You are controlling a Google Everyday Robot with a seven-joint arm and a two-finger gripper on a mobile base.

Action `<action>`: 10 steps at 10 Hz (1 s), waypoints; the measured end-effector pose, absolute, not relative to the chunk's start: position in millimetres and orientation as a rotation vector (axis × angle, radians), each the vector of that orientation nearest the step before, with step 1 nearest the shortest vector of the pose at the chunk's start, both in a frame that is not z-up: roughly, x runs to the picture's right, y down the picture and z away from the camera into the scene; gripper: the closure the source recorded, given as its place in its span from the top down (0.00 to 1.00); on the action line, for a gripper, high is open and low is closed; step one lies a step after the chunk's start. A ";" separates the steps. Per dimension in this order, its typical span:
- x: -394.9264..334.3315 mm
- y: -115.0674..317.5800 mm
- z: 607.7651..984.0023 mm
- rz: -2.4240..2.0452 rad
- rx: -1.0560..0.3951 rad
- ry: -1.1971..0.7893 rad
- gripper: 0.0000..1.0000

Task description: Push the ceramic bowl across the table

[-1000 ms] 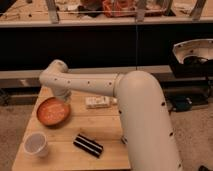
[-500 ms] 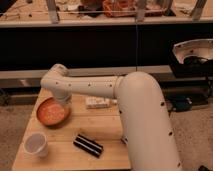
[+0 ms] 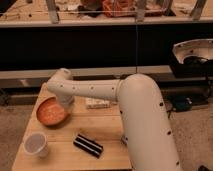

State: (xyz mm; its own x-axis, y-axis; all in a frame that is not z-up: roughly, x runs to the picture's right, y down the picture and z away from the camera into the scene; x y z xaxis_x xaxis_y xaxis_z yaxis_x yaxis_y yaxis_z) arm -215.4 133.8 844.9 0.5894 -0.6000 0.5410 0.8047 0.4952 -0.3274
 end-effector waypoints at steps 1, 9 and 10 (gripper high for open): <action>-218.6 137.4 845.3 -0.886 -0.599 -0.383 0.04; -272.1 151.8 846.6 -0.982 -0.616 -0.400 0.04; -268.8 154.1 848.4 -0.973 -0.618 -0.408 0.04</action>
State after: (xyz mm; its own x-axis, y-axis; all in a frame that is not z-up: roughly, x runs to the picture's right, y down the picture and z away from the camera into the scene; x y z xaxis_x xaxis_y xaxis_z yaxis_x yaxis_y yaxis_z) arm -268.8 154.1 848.4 0.5095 -0.6370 0.5785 0.8591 0.4143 -0.3004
